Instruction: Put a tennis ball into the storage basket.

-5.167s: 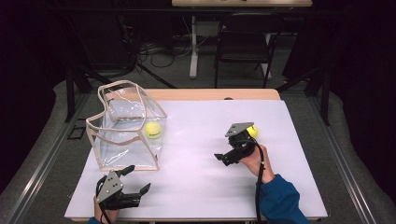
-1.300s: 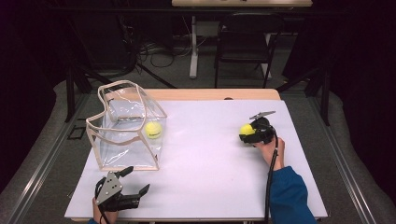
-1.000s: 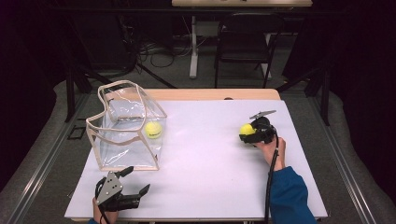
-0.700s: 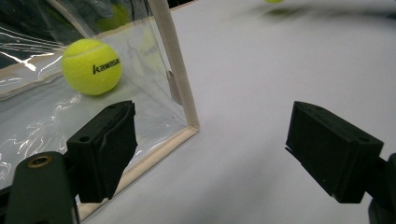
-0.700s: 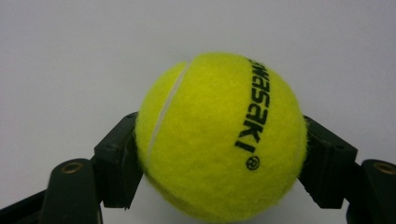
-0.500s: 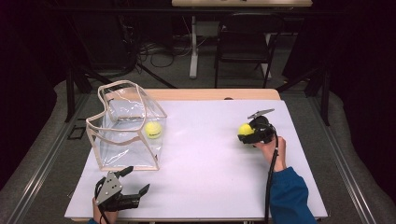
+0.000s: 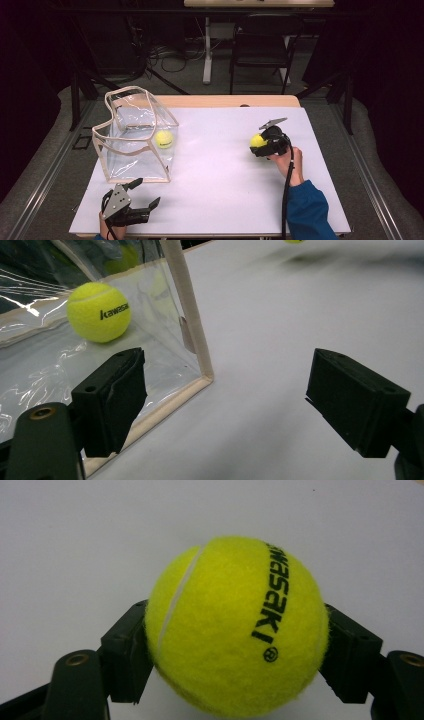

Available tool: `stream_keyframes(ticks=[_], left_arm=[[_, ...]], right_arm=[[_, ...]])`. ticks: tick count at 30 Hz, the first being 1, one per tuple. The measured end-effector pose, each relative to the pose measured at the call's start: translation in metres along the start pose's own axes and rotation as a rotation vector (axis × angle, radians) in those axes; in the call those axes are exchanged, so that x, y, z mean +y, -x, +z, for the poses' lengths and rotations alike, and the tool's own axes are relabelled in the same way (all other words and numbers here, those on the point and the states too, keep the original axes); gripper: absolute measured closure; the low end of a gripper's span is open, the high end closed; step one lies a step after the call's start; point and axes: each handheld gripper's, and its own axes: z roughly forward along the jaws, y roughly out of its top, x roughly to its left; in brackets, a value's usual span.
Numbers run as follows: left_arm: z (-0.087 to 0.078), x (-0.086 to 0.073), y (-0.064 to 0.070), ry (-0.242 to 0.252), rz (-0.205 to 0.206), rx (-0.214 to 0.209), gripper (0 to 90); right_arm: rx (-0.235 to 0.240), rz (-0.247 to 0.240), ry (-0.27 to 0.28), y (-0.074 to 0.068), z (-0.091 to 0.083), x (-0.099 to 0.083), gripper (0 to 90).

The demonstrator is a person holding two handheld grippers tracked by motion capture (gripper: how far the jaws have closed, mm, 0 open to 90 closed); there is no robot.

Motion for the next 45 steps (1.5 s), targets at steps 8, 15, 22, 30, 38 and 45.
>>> stream_keyframes(ticks=[8, 15, 22, 30, 38, 45], left_arm=[[0.001, 0.001, 0.001, 0.004, -0.002, -0.002, 16.1], [0.000, 0.000, 0.001, 0.005, -0.001, -0.003, 16.1], [0.000, 0.000, 0.001, 0.003, -0.002, -0.004, 16.1], [0.001, 0.001, 0.000, 0.000, 0.006, -0.007, 16.1], [0.001, 0.000, 0.000, 0.002, 0.003, -0.007, 16.1], [0.001, 0.000, 0.000, 0.002, 0.001, -0.003, 16.1]], right_arm=[[0.018, -0.016, 0.000, -0.009, -0.001, 0.002, 25.5], [0.032, -0.044, 0.003, -0.020, -0.003, 0.006, 25.6], [0.059, -0.069, -0.004, -0.030, -0.001, 0.009, 25.6], [0.087, -0.089, -0.007, -0.038, 0.001, 0.010, 25.6], [0.117, -0.099, -0.014, -0.043, 0.003, 0.012, 25.7], [0.138, -0.117, -0.020, -0.051, 0.006, 0.013, 25.7]])
